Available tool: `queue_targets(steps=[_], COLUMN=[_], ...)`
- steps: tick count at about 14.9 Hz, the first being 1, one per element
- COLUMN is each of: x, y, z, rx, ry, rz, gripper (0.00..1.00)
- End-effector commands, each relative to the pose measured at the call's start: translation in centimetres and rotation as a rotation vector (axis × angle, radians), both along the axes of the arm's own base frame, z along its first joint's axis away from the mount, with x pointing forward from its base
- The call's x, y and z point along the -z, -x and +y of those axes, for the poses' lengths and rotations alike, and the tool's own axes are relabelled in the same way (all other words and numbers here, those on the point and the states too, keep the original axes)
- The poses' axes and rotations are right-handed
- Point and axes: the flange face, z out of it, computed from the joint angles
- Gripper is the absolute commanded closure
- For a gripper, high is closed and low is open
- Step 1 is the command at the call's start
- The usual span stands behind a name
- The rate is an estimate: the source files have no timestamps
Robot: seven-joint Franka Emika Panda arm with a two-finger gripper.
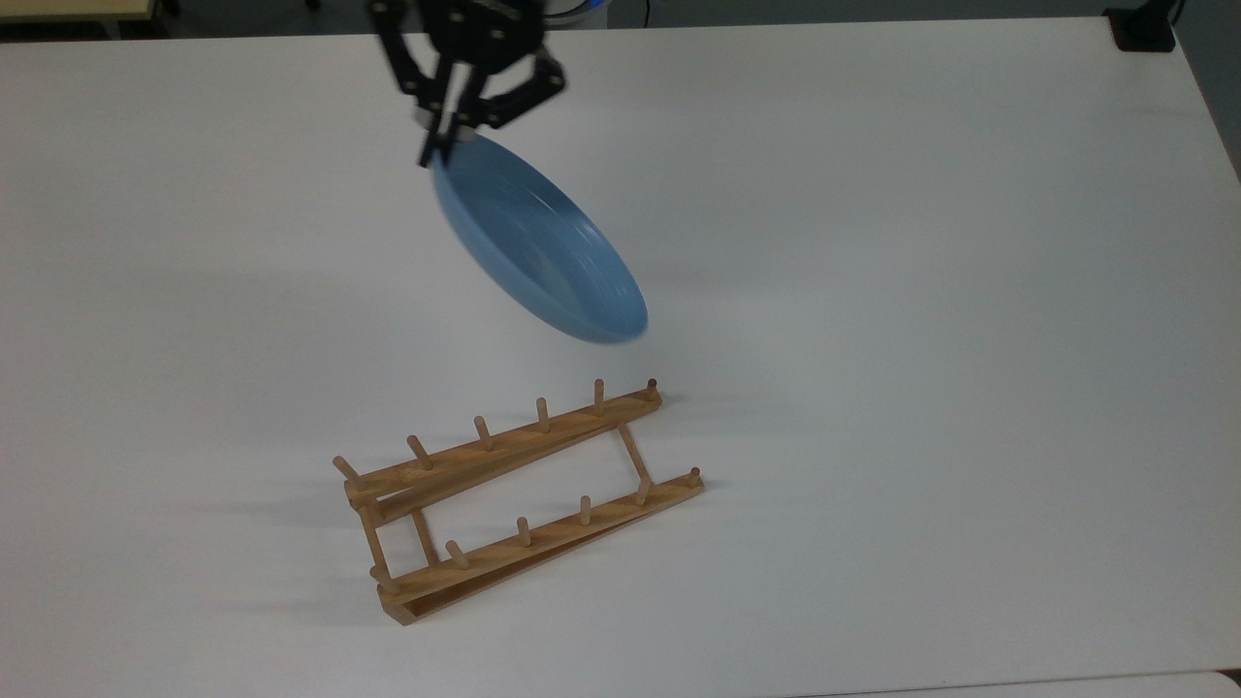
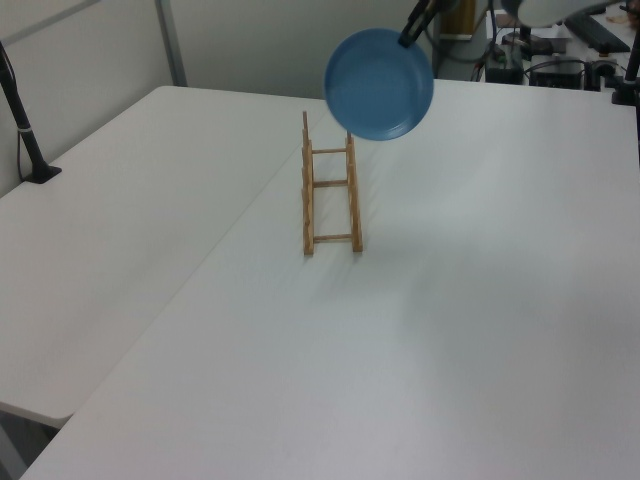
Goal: Place plate in plate rack
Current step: 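Lift the plate by its rim, tilting it upright, then carry the upright plate over the rack and lower it between pegs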
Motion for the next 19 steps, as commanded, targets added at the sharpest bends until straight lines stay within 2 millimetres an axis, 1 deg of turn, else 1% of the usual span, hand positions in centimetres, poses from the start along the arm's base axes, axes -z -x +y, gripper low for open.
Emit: queue_targets(steps=[1, 3, 5, 6, 8, 10, 14, 15, 17, 19], x=[3.0, 5.7, 8.4, 10.0, 11.8, 13.7, 16.8, 17.7, 19.2, 19.7], y=[-0.2, -0.5, -1.1, -1.4, -1.5, -1.9, -2.8, -2.9, -3.1, -3.3], z=[5.2, 8.2, 9.8, 11.1, 12.2, 12.5, 12.6, 13.1, 13.2, 13.1], rx=[0.049, 0.054, 0.066, 0.063, 0.07, 0.082, 0.092, 0.087, 0.095, 0.098], ry=[0.092, 0.126, 0.157, 0.16, 0.185, 0.213, 0.244, 0.254, 0.274, 0.288], rz=[-0.108, -0.169, -0.198, -0.211, -0.224, -0.238, -0.262, -0.26, -0.263, -0.274], gripper=[1.0, 1.0, 1.0, 1.0, 1.0, 1.0, 1.0, 1.0, 1.0, 1.0])
